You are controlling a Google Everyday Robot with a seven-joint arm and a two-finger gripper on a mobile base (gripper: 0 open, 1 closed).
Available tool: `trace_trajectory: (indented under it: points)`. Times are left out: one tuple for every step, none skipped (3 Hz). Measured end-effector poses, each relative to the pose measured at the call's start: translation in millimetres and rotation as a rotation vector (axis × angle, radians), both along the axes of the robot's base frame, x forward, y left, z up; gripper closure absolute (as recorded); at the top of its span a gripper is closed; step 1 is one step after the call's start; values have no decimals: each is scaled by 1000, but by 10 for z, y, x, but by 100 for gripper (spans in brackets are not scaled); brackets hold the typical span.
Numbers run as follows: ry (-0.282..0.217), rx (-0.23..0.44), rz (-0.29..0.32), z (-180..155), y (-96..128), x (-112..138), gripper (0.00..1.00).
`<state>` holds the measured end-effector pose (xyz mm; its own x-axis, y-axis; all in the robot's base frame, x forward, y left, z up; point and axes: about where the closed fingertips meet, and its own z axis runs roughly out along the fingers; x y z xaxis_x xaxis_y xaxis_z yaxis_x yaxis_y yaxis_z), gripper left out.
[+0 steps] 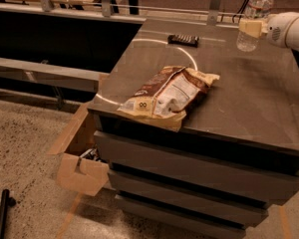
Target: Move water bottle near rxbar chocolate
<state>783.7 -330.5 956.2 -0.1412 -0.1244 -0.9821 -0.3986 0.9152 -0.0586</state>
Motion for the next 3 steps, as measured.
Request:
trace_trajectory:
  points:
    - [20, -33, 2, 25, 208, 232, 100]
    - [41, -54, 11, -26, 398, 431, 100]
    - [54, -58, 37, -90, 612, 651, 100]
